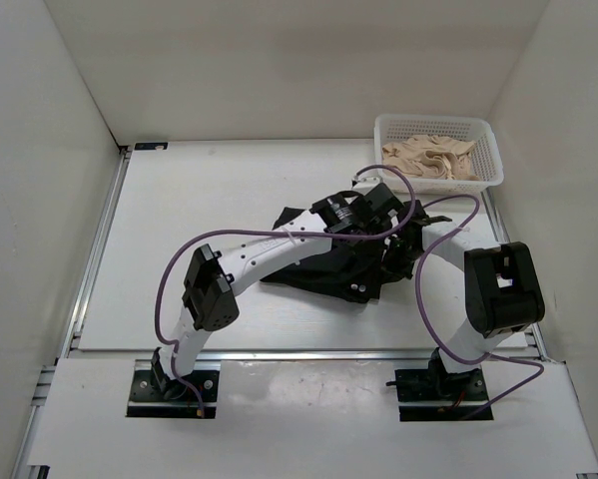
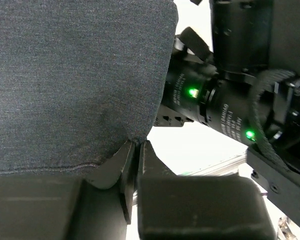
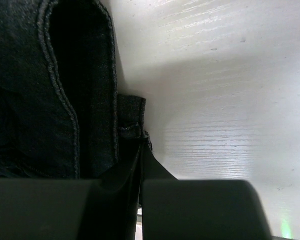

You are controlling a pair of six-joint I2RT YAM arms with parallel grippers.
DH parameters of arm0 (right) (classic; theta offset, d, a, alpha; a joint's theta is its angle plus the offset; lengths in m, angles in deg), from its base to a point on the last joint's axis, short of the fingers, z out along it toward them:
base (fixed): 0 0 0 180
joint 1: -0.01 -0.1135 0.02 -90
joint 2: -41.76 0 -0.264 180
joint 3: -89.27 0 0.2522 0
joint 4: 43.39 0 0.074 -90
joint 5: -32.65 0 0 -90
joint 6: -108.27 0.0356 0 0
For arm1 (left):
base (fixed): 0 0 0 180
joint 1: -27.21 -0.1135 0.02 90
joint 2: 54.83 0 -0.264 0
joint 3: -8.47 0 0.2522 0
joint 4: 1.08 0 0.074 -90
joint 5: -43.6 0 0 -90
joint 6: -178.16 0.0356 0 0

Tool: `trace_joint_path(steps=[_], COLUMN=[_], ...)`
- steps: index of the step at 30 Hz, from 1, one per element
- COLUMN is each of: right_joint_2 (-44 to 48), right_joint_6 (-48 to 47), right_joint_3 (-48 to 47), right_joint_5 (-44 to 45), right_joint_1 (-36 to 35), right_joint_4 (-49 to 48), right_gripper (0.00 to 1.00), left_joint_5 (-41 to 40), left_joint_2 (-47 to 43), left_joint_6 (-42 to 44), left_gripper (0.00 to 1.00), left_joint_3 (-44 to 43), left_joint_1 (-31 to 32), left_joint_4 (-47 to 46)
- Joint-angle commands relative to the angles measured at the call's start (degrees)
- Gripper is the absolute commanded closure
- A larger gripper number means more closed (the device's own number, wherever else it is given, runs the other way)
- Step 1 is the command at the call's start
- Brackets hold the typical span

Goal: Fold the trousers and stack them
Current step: Fold the trousers

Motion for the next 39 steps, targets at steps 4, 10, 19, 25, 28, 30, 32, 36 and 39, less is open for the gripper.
trace_joint_path(steps=[4, 10, 19, 25, 28, 30, 32, 36, 39], right_joint_2=[0.7, 7.0, 24.3, 20.2, 15.7, 13.8, 10.8, 3.7, 5.9], right_joint_6=[-1.0, -1.7, -1.3, -3.2, -2.4, -1.8, -1.8, -1.3, -1.3], right_joint_3=[-1.9, -1.9, -7.1, -15.3, -13.7, -10.3, -3.7, 1.3, 0.2], right_joint_5=[2.9, 13.3, 23.3, 5.5, 1.7, -0.8, -0.8, 3.3, 6.1], right_joint_1=[-0.3, -0.3, -0.3, -6.3, -8.2, -8.2, -8.2, -8.2, -8.8], right_joint_4=[0.9, 8.3, 19.0, 11.0, 8.5, 5.1, 1.1, -0.1, 2.5], right_gripper=[0.87, 0.79, 0.81, 0.89, 0.89, 0.89, 0.90, 0.94, 0.96], left_joint_5=[2.2, -0.4, -2.3, -0.3, 2.1, 3.4, 4.5, 5.1, 5.9], left_joint_2=[-4.5, -12.3, -23.2, -19.3, -15.9, -13.1, -9.9, -12.2, -19.3], left_joint_6=[-0.8, 1.6, 7.5, 10.6, 11.5, 10.9, 9.5, 7.3, 7.3], left_gripper=[0.36, 0.19, 0.67, 0.90, 0.90, 0.90, 0.90, 0.90, 0.90], left_joint_3=[1.2, 3.6, 16.5, 26.3, 32.7, 35.1, 38.0, 45.0, 49.5], left_joint_1=[1.1, 0.6, -12.2, -21.1, -22.3, -22.9, -22.9, -21.8, -21.1], left_joint_4=[-4.1, -2.5, -0.2, -4.0, -7.9, -9.7, -9.7, -11.1, -11.1])
